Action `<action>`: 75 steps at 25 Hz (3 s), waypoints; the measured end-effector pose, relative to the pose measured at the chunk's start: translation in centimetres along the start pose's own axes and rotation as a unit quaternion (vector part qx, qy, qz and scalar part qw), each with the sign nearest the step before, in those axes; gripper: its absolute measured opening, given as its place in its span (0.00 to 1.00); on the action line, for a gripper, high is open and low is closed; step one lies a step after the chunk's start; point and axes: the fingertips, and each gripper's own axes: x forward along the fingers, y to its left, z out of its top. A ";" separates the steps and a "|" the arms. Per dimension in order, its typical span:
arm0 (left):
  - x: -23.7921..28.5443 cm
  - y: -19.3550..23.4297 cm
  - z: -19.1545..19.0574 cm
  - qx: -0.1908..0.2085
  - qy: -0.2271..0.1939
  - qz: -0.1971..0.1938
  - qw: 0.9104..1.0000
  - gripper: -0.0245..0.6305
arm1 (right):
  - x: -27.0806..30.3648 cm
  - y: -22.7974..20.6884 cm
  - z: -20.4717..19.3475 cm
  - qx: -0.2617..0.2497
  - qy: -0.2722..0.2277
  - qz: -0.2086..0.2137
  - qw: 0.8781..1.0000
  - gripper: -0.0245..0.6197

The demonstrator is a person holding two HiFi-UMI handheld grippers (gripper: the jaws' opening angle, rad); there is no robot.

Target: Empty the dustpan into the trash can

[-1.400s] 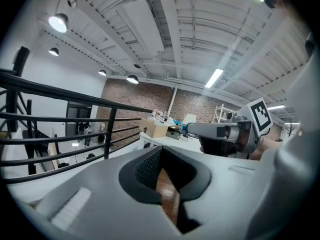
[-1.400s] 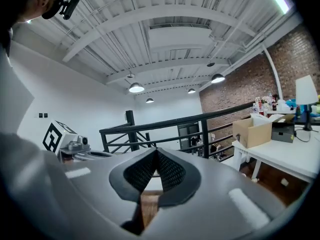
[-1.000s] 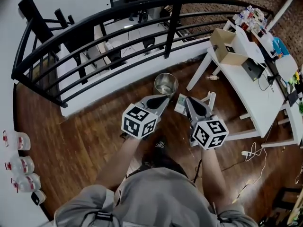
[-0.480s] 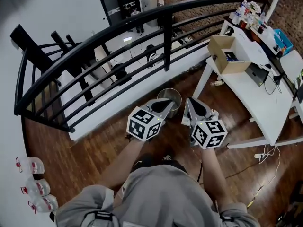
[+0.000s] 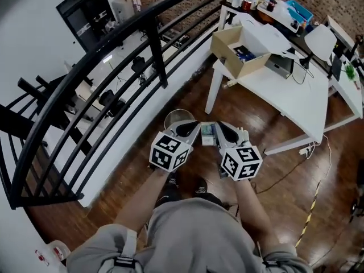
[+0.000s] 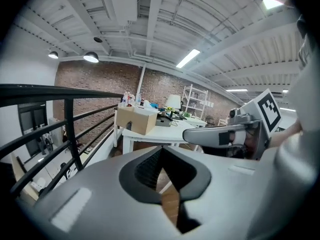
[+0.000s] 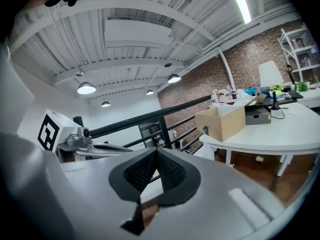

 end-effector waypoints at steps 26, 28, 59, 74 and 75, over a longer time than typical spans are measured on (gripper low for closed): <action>8.8 -2.3 -8.1 0.006 0.138 -0.212 0.967 0.05 | -1.2 -17.1 -17.9 0.206 0.058 -0.391 0.895 0.44; 8.7 -2.2 -8.6 0.007 0.146 -0.214 0.966 0.05 | -1.0 -18.4 -18.3 0.211 0.052 -0.406 0.888 0.48; 8.8 1.2 -10.2 -0.020 0.180 -0.158 0.971 0.05 | -4.4 -24.6 -8.9 0.075 -0.027 -0.413 0.907 0.31; 4.4 2.2 -5.3 -0.019 0.106 -0.078 0.991 0.05 | -9.3 -14.4 10.8 -0.075 -0.138 -0.260 0.953 0.30; 3.9 2.7 -4.9 -0.021 0.100 -0.069 0.992 0.05 | -9.3 -13.5 12.1 -0.082 -0.145 -0.246 0.955 0.30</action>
